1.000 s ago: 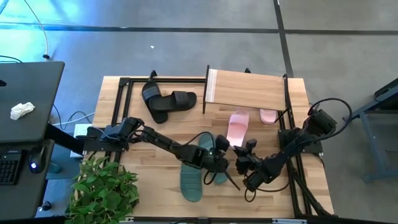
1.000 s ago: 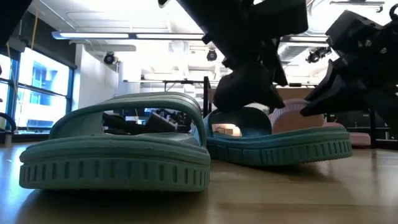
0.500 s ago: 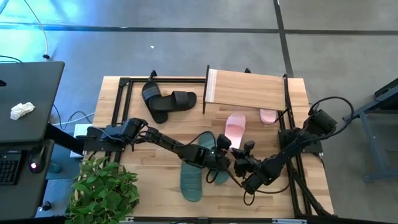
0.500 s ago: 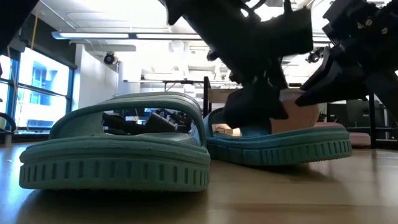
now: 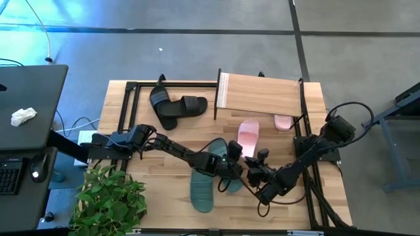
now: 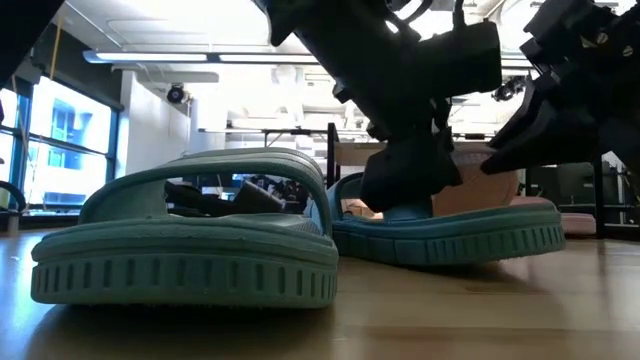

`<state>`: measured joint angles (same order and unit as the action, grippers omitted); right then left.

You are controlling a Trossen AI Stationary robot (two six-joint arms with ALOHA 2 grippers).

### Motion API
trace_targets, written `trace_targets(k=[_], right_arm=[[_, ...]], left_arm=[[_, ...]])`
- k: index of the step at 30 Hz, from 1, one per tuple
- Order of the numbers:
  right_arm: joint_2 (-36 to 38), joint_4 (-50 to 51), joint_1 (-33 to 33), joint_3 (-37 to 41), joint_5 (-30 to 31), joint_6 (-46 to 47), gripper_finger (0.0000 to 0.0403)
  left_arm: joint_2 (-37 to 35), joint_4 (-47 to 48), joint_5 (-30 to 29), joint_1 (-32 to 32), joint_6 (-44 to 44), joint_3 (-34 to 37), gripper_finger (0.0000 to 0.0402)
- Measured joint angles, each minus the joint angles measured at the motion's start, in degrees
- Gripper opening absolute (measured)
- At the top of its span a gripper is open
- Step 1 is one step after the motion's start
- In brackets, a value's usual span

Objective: Pick and place slides into the shelf
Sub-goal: Put the left pink slides under the shelf

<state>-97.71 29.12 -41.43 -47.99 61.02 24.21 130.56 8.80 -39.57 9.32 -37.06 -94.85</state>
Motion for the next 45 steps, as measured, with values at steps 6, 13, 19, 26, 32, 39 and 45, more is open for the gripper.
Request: trace_targets(k=[6, 13, 19, 26, 32, 39, 45], right_arm=[[0.0, 1.49, 0.0, -0.02, -0.82, 3.54, 0.0036], [-0.02, 5.4, -1.48, -2.91, -1.66, 5.7, 0.0096], [-0.02, 17.25, -3.59, -9.27, -4.23, 11.56, 0.0173], [-0.02, 39.92, -5.88, -21.67, -17.74, 27.09, 0.0211], [-0.02, 51.42, -8.42, -30.66, -29.66, 35.2, 0.0189], [-0.02, 55.62, -12.57, -34.53, -41.69, 46.33, 0.0145], [-0.02, 52.18, -16.49, -30.58, -42.79, 53.32, 0.008]], left_arm=[[0.02, -0.72, -0.06, 0.02, 0.26, 0.03, 0.0041], [0.04, -1.62, -0.05, -0.55, 1.78, 0.04, 0.0046], [0.04, -3.37, -0.75, -0.83, 1.53, 0.02, 0.0041], [0.02, -4.74, 0.16, -2.66, 2.35, 0.02, 0.0039], [0.0, -9.19, 2.6, -4.53, 1.69, 0.02, 0.0038], [-0.02, -12.11, 5.8, -6.44, 1.38, 0.0, 0.0038], [-0.04, -13.78, 7.71, -7.82, 1.33, 0.0, 0.0038]])
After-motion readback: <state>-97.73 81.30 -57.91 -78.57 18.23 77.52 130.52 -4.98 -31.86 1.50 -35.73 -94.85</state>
